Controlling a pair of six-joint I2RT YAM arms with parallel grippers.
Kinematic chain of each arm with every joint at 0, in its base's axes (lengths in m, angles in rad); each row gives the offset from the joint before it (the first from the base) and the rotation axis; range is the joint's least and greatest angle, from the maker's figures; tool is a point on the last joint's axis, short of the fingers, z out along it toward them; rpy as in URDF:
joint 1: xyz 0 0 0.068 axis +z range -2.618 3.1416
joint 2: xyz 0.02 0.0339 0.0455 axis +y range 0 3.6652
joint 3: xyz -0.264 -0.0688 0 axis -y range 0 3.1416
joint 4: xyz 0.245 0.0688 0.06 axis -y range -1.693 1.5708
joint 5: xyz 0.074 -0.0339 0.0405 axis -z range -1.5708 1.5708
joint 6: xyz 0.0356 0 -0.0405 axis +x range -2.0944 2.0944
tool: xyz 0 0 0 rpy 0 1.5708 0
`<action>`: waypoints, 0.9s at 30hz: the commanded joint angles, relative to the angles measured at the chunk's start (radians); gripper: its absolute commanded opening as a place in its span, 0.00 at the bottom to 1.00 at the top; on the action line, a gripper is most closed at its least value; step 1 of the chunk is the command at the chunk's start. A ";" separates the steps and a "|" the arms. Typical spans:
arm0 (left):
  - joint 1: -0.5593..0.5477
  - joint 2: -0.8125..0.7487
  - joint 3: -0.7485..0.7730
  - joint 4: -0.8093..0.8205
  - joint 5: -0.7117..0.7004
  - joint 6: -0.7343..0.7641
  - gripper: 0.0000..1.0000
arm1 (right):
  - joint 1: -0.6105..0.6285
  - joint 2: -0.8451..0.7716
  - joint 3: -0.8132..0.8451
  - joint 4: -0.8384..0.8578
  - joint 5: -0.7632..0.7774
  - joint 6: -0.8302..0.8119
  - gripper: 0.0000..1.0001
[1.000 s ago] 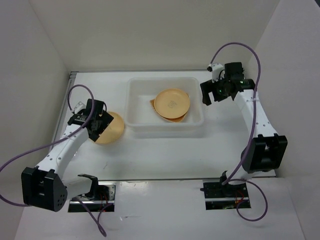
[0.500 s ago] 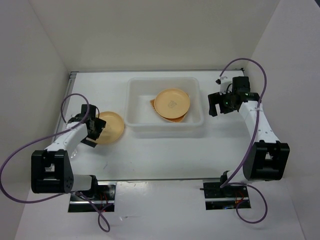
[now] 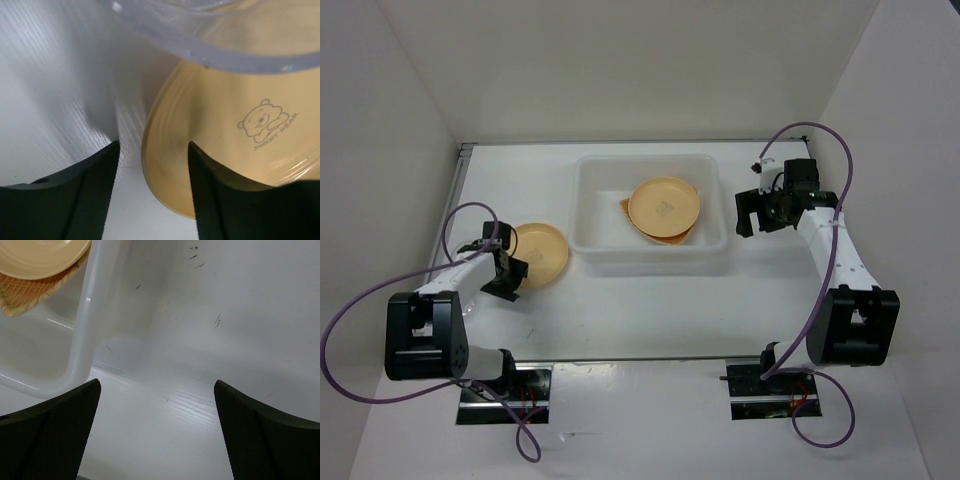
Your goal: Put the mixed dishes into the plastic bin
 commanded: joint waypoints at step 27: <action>-0.073 -0.047 0.747 0.118 -0.179 0.373 0.00 | -0.014 -0.010 -0.109 0.088 -0.042 0.019 0.98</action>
